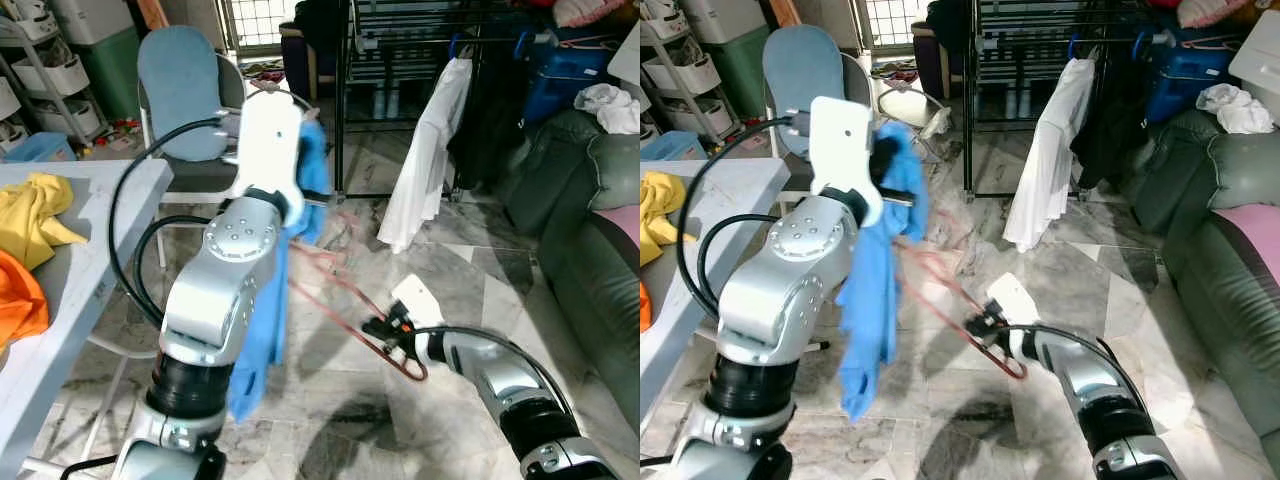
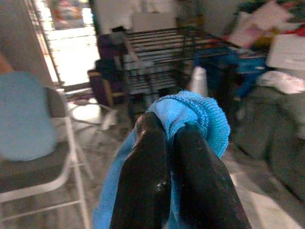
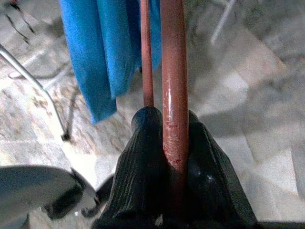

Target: Hang hanger

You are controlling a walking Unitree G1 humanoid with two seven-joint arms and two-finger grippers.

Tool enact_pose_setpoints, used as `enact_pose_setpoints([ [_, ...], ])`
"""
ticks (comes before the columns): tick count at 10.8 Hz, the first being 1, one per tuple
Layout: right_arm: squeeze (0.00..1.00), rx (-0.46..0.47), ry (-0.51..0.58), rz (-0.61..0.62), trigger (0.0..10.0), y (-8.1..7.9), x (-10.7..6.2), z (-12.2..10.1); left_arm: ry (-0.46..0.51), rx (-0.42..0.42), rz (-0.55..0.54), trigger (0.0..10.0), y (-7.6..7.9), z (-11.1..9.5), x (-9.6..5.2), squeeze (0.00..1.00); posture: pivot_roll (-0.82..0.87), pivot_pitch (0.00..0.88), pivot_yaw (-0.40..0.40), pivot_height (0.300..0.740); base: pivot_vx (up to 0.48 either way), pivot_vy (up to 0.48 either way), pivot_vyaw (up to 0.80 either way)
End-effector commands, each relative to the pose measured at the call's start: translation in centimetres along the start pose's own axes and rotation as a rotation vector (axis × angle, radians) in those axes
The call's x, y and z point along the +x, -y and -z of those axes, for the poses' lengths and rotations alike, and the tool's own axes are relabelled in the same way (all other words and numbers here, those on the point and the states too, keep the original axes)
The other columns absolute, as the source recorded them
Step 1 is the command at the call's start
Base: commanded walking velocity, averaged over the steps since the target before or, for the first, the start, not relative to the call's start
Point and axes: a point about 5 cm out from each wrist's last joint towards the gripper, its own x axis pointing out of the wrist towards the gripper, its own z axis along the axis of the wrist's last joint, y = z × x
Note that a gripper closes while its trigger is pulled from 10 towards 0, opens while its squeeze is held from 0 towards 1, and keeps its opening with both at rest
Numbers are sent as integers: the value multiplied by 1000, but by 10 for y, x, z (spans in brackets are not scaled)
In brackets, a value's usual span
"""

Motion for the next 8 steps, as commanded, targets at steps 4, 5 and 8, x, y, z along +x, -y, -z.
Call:
enact_pose_setpoints([
  [4,0,54,73,365,10000,48,-20,-18,-61,83,-113,10000,-29,27,-11,0,26,9,59,740,0,0,0],
  [5,0,84,143,489,10000,65,-32,-32,-126,85,-261,10000,-52,46,-13,0,23,8,57,740,0,0,0],
  [8,0,124,501,581,10000,74,-49,-104,-361,129,-504,10000,-78,102,-17,0,9,3,50,740,0,0,0],
])
